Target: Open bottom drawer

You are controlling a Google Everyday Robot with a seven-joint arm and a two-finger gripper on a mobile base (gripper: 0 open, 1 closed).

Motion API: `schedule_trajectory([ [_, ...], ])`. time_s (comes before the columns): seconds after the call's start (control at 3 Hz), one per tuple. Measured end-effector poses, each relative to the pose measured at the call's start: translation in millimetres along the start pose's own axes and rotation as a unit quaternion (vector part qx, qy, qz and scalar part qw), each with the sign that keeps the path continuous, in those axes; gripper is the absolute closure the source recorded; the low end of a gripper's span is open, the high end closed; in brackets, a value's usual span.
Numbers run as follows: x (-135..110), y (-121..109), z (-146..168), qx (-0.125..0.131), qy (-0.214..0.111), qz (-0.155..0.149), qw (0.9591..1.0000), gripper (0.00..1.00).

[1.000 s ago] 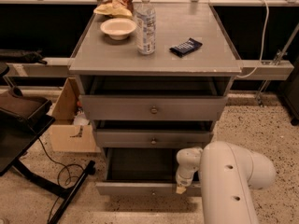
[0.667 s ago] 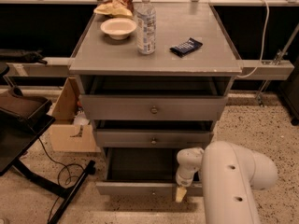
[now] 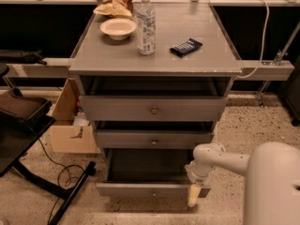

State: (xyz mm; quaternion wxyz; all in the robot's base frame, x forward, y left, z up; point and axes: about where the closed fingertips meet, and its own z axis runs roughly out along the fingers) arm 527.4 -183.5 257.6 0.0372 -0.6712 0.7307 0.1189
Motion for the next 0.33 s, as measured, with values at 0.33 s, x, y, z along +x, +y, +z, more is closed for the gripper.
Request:
schedule_trajectory([
  [0.33, 1.0, 29.0, -73.2, 0.038, 0.004, -0.02, 0.9991, 0.0],
])
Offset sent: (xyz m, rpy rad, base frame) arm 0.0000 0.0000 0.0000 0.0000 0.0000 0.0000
